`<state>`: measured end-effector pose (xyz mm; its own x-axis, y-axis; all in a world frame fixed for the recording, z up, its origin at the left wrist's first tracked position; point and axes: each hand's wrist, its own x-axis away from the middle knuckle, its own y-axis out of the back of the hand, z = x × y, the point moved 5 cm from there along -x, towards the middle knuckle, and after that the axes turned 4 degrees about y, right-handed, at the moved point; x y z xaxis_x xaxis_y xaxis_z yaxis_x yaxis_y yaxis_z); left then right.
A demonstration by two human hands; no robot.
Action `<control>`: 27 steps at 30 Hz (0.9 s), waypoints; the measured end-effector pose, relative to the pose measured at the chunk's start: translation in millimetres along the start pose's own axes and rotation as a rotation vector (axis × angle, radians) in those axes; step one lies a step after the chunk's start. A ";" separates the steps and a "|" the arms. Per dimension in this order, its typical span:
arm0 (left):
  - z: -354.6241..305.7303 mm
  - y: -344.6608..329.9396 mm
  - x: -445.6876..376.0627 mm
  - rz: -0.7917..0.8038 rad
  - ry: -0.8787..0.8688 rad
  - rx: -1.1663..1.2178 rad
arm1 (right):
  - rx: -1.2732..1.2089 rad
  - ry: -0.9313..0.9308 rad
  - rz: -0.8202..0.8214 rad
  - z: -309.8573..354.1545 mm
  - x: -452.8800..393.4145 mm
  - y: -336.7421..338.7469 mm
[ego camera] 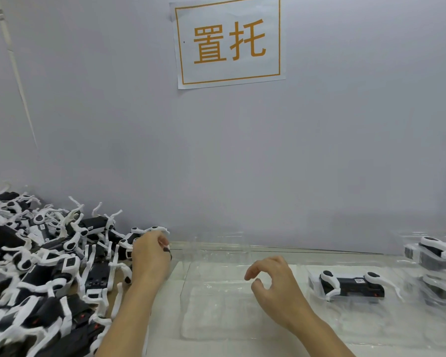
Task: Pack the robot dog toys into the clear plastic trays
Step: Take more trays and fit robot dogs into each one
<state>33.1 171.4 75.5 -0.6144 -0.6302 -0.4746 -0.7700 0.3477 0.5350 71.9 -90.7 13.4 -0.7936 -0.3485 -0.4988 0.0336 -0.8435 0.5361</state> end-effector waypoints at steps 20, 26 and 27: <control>-104.9 28.3 24.9 0.184 0.156 1.399 | 0.077 0.296 -0.206 37.9 -7.1 8.6; -115.6 -2.8 45.6 0.366 0.276 1.344 | 0.196 0.527 -0.403 56.5 -3.7 16.5; -114.2 -6.2 47.0 0.374 0.291 1.321 | 0.215 0.522 -0.414 55.1 -3.7 18.7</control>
<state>28.8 60.4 129.7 -0.8845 -0.4192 -0.2048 -0.2623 0.8098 -0.5248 42.0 -82.6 62.7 -0.3175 -0.2120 -0.9243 -0.3725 -0.8685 0.3271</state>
